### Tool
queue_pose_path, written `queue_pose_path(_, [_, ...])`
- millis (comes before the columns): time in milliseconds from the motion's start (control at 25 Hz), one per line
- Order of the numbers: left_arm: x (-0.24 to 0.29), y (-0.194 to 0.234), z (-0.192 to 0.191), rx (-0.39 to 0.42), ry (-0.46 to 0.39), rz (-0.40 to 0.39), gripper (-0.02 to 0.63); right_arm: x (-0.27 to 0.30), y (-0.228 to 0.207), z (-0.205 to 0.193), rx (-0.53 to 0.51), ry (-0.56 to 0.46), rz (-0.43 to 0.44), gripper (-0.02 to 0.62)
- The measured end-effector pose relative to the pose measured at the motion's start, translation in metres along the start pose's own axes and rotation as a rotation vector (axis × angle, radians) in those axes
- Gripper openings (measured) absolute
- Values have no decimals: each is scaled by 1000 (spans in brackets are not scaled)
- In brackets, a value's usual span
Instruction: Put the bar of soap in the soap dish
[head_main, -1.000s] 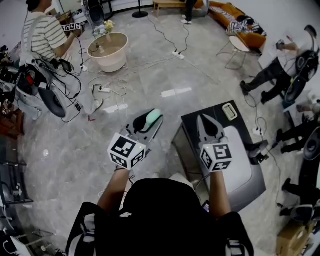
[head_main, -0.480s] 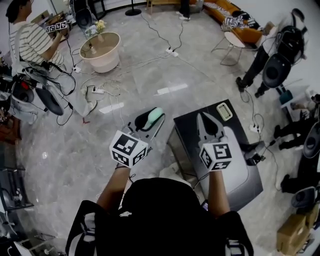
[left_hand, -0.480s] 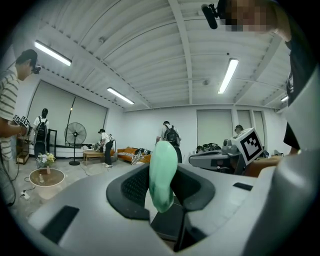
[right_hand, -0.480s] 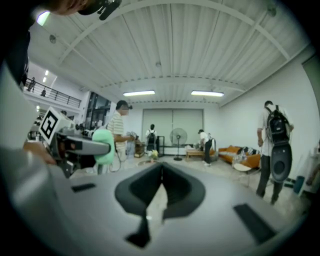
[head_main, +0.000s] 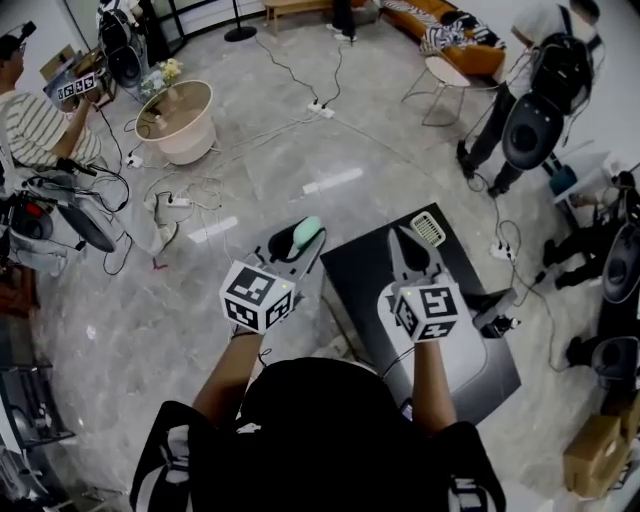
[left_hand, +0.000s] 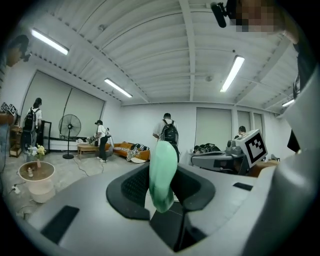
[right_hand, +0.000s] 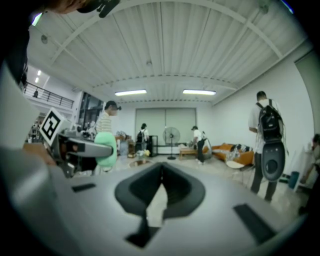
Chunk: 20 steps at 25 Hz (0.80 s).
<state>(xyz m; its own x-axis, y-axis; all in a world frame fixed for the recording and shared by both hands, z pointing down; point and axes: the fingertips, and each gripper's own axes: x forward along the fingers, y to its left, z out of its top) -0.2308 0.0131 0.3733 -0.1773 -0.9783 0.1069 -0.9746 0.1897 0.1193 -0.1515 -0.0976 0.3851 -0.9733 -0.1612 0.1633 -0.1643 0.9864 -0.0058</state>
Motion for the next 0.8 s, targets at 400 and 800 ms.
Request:
queue_pose_path(400, [70, -43, -15, 36, 44, -103, 135, -12, -58, -22, 33, 13, -56, 35])
queue_pose_path(800, [107, -57, -22, 94, 99, -217, 135, -31, -92, -30, 93, 29, -166, 35])
